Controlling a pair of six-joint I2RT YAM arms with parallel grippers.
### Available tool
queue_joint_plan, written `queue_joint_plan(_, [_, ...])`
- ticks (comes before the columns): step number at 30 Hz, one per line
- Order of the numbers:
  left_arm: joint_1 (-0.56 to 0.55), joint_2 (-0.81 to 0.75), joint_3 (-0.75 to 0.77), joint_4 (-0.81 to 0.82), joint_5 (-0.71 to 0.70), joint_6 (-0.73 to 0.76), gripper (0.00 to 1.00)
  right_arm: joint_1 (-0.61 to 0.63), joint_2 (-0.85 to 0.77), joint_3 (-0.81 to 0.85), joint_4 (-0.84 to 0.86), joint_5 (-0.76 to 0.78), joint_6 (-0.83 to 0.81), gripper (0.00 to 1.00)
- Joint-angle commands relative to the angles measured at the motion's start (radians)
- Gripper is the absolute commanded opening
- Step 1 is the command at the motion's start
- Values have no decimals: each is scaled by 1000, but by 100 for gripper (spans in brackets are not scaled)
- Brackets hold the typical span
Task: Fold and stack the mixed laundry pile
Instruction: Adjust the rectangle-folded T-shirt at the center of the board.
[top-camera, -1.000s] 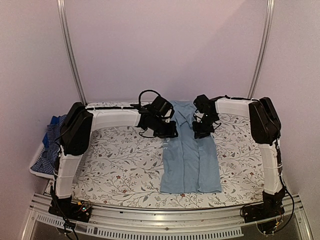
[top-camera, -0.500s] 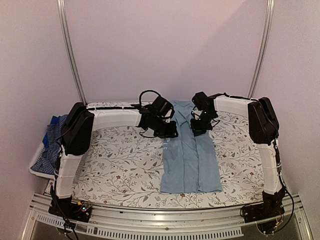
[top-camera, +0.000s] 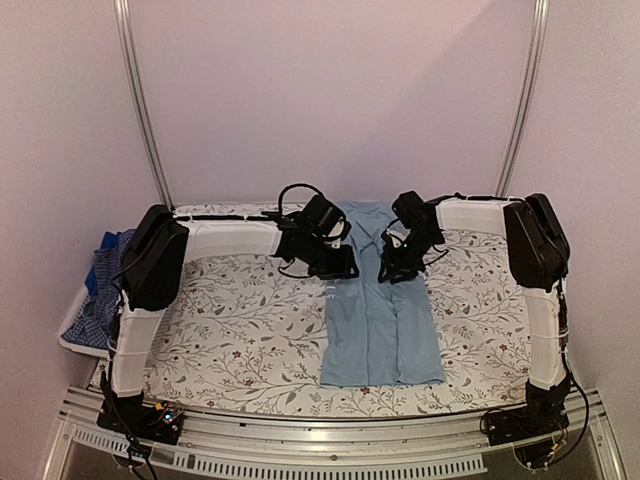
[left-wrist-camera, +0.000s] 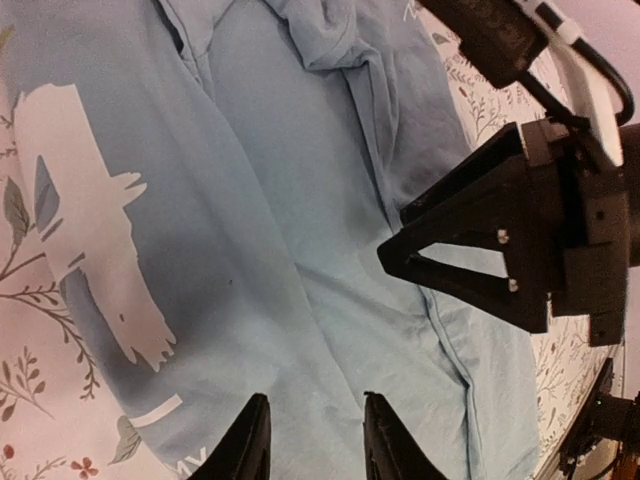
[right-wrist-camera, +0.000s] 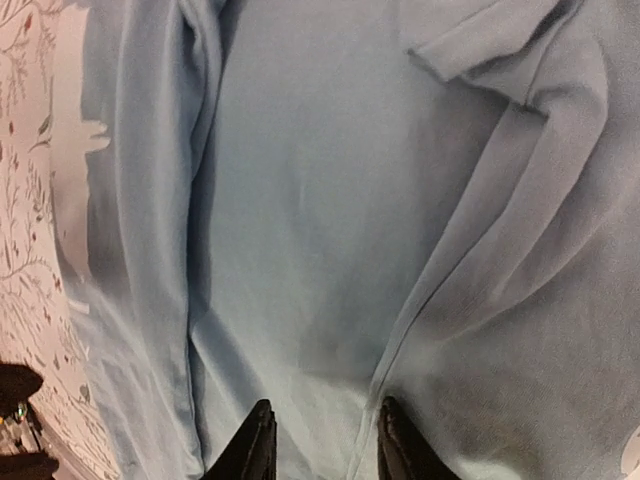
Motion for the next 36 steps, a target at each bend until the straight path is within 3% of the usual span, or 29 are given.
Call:
queue_joint_plan(1, [8,-50,-87,59,106,51,32,-25,-171,-106,64,-148,9,38])
queue_joint_plan(7, [4,-11,-87,28,125,97,31,-75,-385,-310,167,-187,35,41])
queue_joint_plan(13, [27,88,-3,-85,65,107,26,-76,-301,-420,235,-201,27,32])
queue_joint_plan(25, [91,102,-41,-161,22,192,25,21,-208,-474,344,-247,135,28])
queue_joint_plan(29, [90,31,-111,-139,30,209,24,40,-262,-504,350,-248,184,30])
queue_joint_plan(32, [75,-116,-229,-56,54,216,27,40,-376,-486,299,-215,199,34])
queue_joint_plan(36, [71,-320,-391,-15,77,190,43,40,-548,-510,204,-203,217,45])
